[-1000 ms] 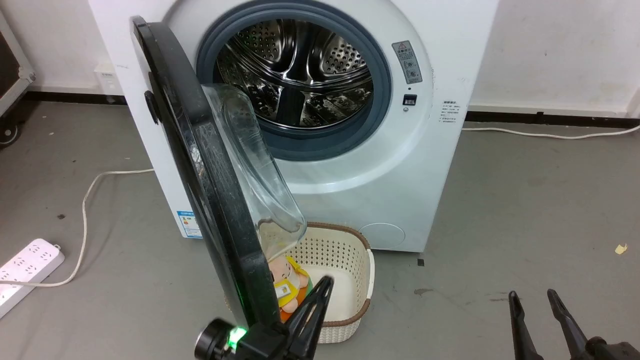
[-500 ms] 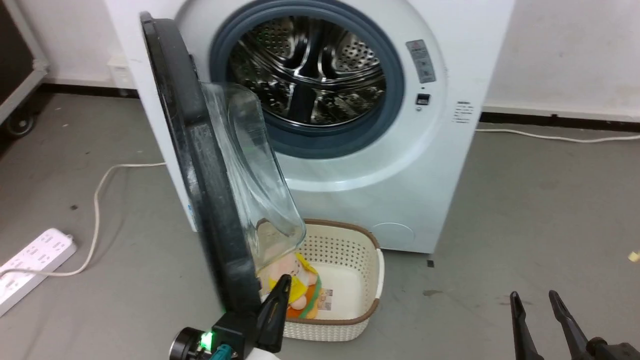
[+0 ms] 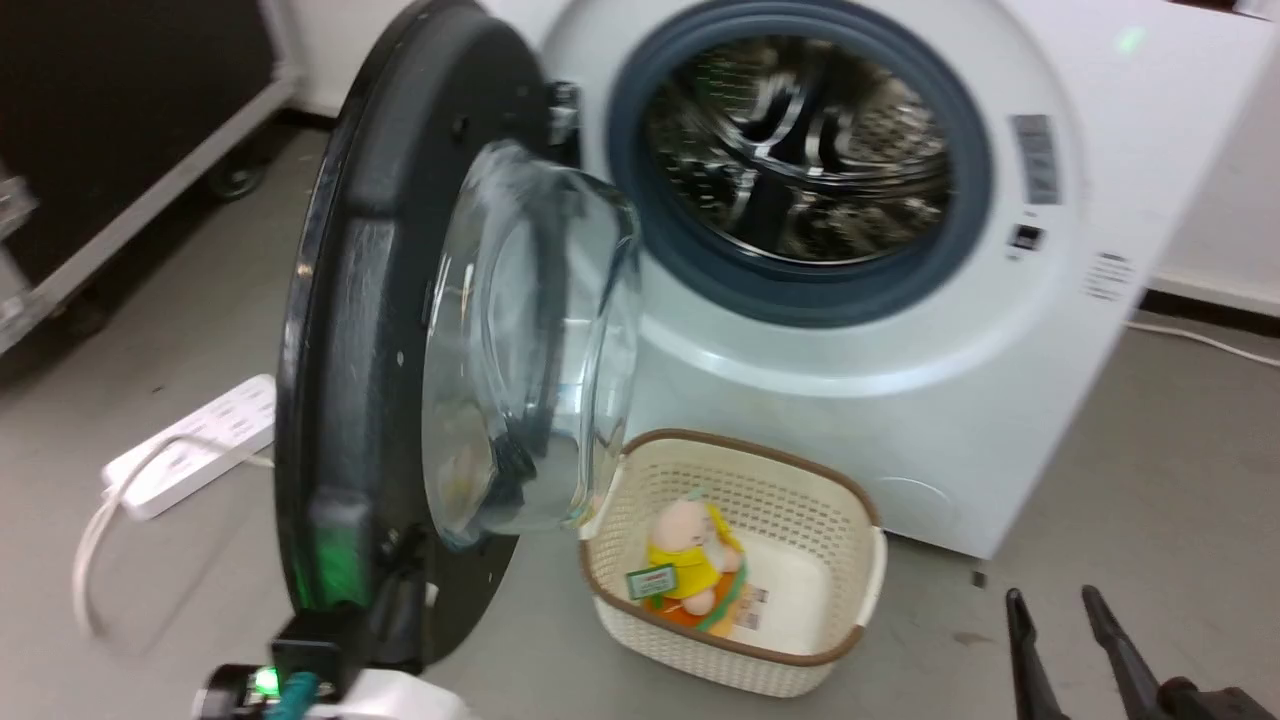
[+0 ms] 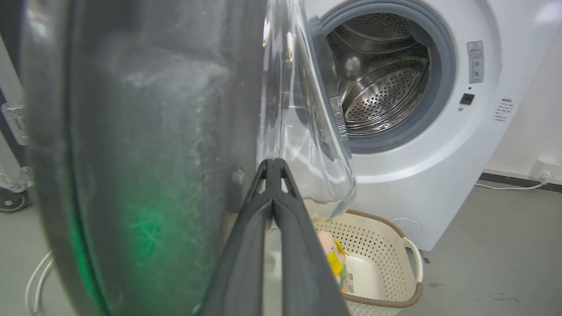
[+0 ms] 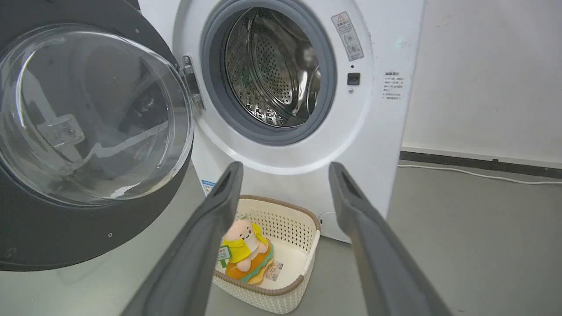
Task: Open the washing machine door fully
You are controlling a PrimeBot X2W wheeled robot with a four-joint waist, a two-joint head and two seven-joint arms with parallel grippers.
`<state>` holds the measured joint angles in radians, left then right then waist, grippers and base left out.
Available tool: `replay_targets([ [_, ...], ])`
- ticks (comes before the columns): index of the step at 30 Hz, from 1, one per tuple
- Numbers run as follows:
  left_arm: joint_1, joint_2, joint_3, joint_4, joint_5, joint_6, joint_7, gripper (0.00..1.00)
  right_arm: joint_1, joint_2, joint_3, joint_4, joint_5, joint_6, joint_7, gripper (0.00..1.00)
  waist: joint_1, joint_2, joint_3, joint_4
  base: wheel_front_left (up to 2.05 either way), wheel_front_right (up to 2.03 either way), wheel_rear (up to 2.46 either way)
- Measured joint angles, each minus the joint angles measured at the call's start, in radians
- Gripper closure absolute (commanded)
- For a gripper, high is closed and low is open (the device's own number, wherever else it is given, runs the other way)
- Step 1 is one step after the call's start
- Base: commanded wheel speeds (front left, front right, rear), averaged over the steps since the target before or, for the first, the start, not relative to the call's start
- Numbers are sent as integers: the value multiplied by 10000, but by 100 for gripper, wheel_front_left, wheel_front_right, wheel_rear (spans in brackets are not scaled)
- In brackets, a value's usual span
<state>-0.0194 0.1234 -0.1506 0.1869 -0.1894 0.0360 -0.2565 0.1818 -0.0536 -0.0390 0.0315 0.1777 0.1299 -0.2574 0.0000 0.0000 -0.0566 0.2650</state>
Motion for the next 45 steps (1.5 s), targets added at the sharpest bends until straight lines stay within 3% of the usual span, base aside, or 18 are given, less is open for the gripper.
replay_targets([
  [6, -3, 418, 736, 69, -253, 46, 0, 100, -10, 2, 299, 38, -46, 0, 0, 0, 0, 0, 68, 793, 0, 0, 0],
  [10, -37, 769, 1160, 134, -385, -40, 0, 100, -58, 4, 466, 27, -255, 0, 0, 0, 0, 0, 371, 940, 0, 0, 0],
  [25, -2597, 1620, 3095, 1394, -1151, -709, -12, 100, -1358, 4, 435, -182, -1185, 0, 0, 0, 3, 0, 2967, 440, 0, 0, 0],
  [32, -3993, 2518, 4598, 2763, -1312, -834, -10, 100, -1559, 8, 410, -272, -1670, 0, 0, 0, 4, 0, 4085, 190, 0, 0, 0],
  [38, -4687, 3087, 5526, 3649, -1231, -1028, -10, 100, -1708, 15, 376, -320, -1699, 0, 0, 0, 4, 0, 4499, -20, 0, 0, 0],
  [45, -4777, 2957, 5839, 3795, -704, -1281, -10, 100, -1707, 15, 316, -224, -1670, 0, 2, 0, 1, 0, 4246, -68, 0, 0, 0],
])
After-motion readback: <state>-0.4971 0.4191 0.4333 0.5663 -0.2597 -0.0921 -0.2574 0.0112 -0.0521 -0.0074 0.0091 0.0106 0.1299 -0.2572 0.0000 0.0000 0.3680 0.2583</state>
